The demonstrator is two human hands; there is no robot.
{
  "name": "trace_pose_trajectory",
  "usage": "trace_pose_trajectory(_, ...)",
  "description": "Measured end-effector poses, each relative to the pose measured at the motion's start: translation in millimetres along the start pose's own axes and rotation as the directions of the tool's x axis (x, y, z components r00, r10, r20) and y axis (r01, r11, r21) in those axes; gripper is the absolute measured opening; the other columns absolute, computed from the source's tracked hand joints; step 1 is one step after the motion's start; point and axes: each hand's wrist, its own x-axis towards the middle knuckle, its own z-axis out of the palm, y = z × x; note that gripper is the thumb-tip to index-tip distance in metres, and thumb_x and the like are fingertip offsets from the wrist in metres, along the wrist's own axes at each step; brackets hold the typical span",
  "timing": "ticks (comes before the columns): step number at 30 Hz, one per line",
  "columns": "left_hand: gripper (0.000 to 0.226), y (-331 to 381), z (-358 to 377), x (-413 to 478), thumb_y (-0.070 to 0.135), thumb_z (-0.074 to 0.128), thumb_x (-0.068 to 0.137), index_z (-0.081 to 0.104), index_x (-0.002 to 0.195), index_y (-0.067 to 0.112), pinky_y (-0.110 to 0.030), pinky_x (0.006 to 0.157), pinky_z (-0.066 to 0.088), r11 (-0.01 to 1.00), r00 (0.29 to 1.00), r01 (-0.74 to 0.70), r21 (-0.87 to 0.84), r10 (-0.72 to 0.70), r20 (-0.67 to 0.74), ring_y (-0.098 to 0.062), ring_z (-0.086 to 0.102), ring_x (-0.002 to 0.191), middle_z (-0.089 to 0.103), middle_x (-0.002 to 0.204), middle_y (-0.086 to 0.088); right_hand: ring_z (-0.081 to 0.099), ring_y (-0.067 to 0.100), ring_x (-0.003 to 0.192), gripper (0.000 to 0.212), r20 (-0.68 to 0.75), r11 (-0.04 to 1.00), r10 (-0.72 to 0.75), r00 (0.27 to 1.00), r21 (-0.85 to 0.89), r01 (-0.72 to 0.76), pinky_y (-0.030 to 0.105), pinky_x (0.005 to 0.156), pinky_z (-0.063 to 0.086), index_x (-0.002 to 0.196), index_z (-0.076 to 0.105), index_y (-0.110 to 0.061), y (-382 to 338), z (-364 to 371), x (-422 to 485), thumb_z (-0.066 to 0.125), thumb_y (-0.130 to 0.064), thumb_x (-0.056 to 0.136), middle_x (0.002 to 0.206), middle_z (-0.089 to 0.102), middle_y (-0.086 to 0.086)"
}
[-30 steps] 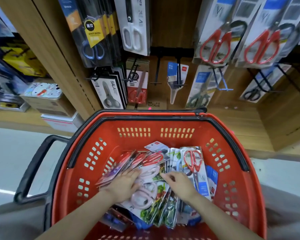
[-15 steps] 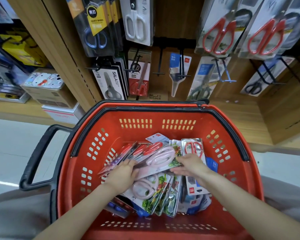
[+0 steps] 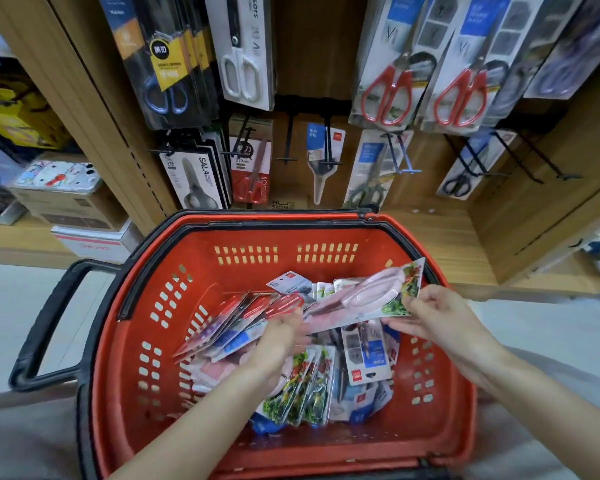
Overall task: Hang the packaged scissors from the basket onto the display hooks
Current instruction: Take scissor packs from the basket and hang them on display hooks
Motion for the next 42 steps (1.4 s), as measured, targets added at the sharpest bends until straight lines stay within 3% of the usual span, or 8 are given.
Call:
trace_pose_trajectory(7,0.039,25.1,16.9,-20.0,0.010,0.053,0.093,0.044,0.129,0.000,-0.041,0.102,0.044,0.868,0.994,0.024,-0.496,-0.071,-0.078,-0.031,0.057,0.109,0.054,0.124,-0.020,0.063,0.018,0.064,0.019,-0.070,0.967,-0.229,0.971,0.100,0.235,0.033,0.080,0.058,0.081,0.042,-0.007,4.9,2.7,-23.4,0.055,-0.013,0.093,0.074,0.040,0.014)
trace_pose_trajectory(10,0.041,36.6,13.7,-26.8,0.018,0.050,0.097,0.041,0.133,0.000,-0.043,0.102,0.044,0.759,0.998,0.062,-0.648,-0.028,0.062,-0.032,0.057,0.111,0.053,0.127,-0.023,0.052,0.032,0.079,0.053,0.004,0.949,-0.264,0.965,0.179,0.259,0.031,0.080,0.058,0.078,0.039,-0.001,4.5,3.2,-32.0,0.073,-0.042,0.074,0.081,0.048,0.024)
trace_pose_trajectory(14,0.011,48.2,11.9,-35.7,0.003,0.046,0.097,0.055,0.103,0.002,-0.037,0.078,0.051,0.667,0.999,-0.008,-0.745,0.033,0.019,-0.024,0.062,0.093,0.064,0.105,-0.016,0.068,0.031,0.091,0.027,0.077,0.974,-0.207,0.975,0.112,0.198,0.034,0.087,0.056,0.087,0.037,0.012,18.3,13.5,-41.9,0.055,-0.008,0.092,0.083,0.054,0.037)
trace_pose_trajectory(20,0.031,39.5,-7.8,-42.8,-0.002,0.047,0.095,0.055,0.122,0.012,-0.033,0.075,0.054,0.777,0.954,-0.289,-0.560,0.187,-0.232,-0.020,0.065,0.100,0.068,0.112,-0.005,0.071,0.020,0.091,0.023,0.327,0.999,-0.008,0.945,-0.047,0.025,0.027,0.080,0.057,0.110,0.049,0.001,27.5,21.3,-51.7,0.053,-0.014,0.094,0.107,0.067,0.019)
trace_pose_trajectory(23,0.029,42.1,-20.8,-52.2,0.003,0.050,0.096,0.058,0.120,0.018,-0.038,0.085,0.054,0.824,0.906,-0.406,-0.395,0.306,-0.291,-0.019,0.067,0.100,0.070,0.111,-0.001,0.070,0.016,0.088,0.029,0.241,0.976,0.114,0.964,-0.208,-0.063,0.030,0.082,0.057,0.113,0.045,-0.006,25.0,18.6,-46.7,0.053,-0.026,0.095,0.104,0.063,0.008)
trace_pose_trajectory(28,0.025,50.6,-33.3,-66.7,0.006,0.051,0.096,0.061,0.115,0.017,-0.044,0.088,0.053,0.819,0.827,-0.547,-0.173,0.496,-0.263,-0.021,0.067,0.102,0.071,0.108,0.001,0.052,0.007,0.105,0.042,0.036,0.876,-0.235,0.971,-0.426,0.228,0.015,0.085,0.040,0.129,0.038,-0.015,0.8,21.8,-31.7,0.055,-0.029,0.093,0.118,0.049,-0.006)
trace_pose_trajectory(34,0.026,60.4,-28.0,-78.1,0.003,0.054,0.091,0.064,0.108,0.021,-0.033,0.081,0.057,0.789,0.784,-0.615,0.006,0.612,-0.099,-0.017,0.068,0.096,0.073,0.103,0.004,0.065,-0.004,0.084,0.025,0.152,0.930,-0.324,0.934,-0.128,0.343,0.014,0.067,0.051,0.120,0.049,-0.015,-36.5,57.8,-21.6,0.052,-0.020,0.096,0.108,0.062,-0.007)
trace_pose_trajectory(42,0.025,61.3,-23.6,-72.8,0.008,0.058,0.090,0.066,0.107,0.026,-0.040,0.084,0.054,0.685,0.706,-0.694,0.222,0.708,0.021,-0.010,0.067,0.094,0.072,0.101,0.010,0.067,0.010,0.098,0.018,0.037,0.908,-0.414,0.909,0.081,0.411,0.024,0.080,0.053,0.106,0.065,-0.021,-21.0,54.8,-17.3,0.055,-0.014,0.093,0.104,0.072,-0.005)
